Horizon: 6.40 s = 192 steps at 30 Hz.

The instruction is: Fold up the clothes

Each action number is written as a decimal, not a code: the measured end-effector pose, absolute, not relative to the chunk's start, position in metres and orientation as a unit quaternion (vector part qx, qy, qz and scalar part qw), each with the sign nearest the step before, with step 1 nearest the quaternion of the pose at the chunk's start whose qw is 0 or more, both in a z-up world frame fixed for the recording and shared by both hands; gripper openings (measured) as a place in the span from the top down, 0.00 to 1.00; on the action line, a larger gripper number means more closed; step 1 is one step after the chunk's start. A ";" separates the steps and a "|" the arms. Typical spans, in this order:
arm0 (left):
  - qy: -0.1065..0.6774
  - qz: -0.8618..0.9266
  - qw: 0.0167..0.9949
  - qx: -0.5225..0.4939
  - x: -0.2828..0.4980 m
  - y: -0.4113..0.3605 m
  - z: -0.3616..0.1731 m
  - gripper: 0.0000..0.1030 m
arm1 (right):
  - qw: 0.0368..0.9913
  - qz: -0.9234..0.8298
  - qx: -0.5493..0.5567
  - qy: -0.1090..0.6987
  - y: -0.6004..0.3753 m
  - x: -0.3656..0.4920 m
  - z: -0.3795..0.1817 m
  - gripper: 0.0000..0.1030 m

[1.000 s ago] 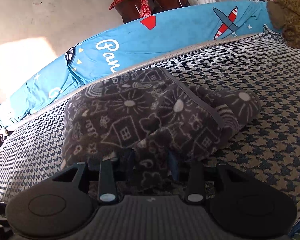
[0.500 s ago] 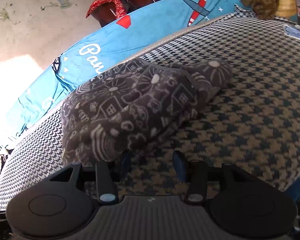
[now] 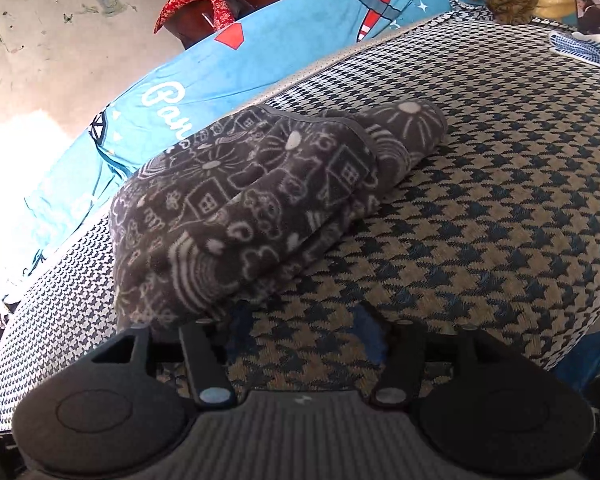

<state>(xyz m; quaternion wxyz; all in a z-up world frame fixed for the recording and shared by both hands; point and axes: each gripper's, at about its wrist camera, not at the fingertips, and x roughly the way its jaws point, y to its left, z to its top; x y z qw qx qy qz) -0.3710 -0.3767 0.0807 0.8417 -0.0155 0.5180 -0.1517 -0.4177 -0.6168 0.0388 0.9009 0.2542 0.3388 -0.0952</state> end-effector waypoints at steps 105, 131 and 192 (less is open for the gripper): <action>0.570 -0.089 0.817 0.021 -0.342 -0.411 0.005 0.00 | 0.901 -0.076 0.239 0.355 -0.600 -0.380 0.033 0.06; 0.511 -0.145 0.847 -0.006 -0.254 -0.432 0.019 0.00 | 0.902 -0.078 0.255 0.340 -0.667 -0.382 0.072 0.06; 0.527 -0.236 0.808 -0.119 -0.167 -0.455 0.029 0.00 | 0.853 -0.026 0.375 0.363 -0.720 -0.293 0.038 0.05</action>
